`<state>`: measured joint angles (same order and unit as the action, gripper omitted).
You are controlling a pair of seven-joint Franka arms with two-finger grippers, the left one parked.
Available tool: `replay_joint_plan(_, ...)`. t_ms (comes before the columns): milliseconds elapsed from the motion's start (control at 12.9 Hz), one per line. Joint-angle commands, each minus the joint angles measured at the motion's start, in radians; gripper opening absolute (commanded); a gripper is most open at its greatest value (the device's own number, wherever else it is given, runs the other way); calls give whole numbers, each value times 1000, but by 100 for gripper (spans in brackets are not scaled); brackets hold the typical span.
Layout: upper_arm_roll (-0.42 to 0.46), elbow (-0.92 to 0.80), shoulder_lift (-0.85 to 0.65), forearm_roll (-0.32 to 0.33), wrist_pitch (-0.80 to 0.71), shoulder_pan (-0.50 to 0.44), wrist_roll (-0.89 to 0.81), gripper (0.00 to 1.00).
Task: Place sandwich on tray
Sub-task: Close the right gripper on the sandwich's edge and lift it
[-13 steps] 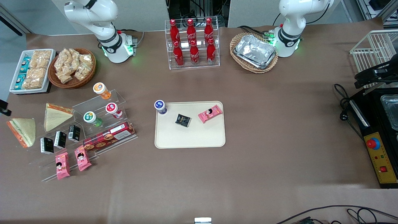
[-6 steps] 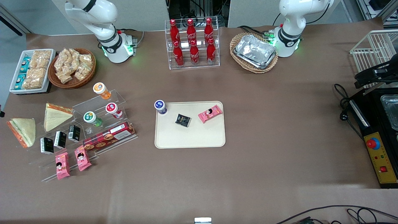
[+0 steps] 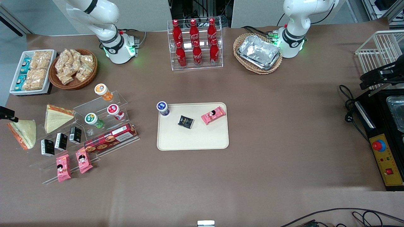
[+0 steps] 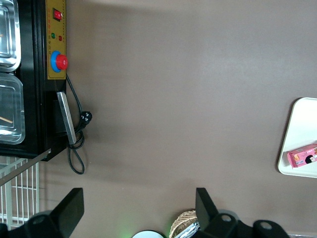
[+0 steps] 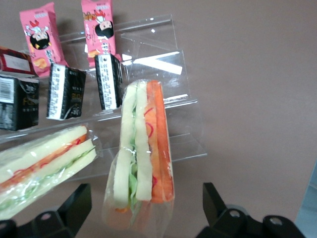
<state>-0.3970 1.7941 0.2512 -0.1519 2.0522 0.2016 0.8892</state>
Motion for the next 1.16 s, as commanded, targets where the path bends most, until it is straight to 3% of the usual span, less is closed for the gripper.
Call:
replay_joint_plan(0,6,108,-18,-21,100,4,24,100)
replay_joint_plan(310,9,143,-17,-23,140,-2,22,99)
replay_joint_plan(466,12,142,-13,-21,158,-2,25,80)
replay_joint_plan(543,12,139,-15,-18,164,-1,74,58)
replay_joint_plan(621,12,137,-15,-26,170,-1,98,43)
replay_joint_plan(698,14,139,-13,-41,180,-1,96,37)
replay_joint_plan(776,12,139,-12,-73,180,-1,97,25)
replay_joint_plan(853,12,136,-13,-83,180,-1,97,2)
replay_joint_plan(1086,15,94,-58,-69,149,-11,30,0)
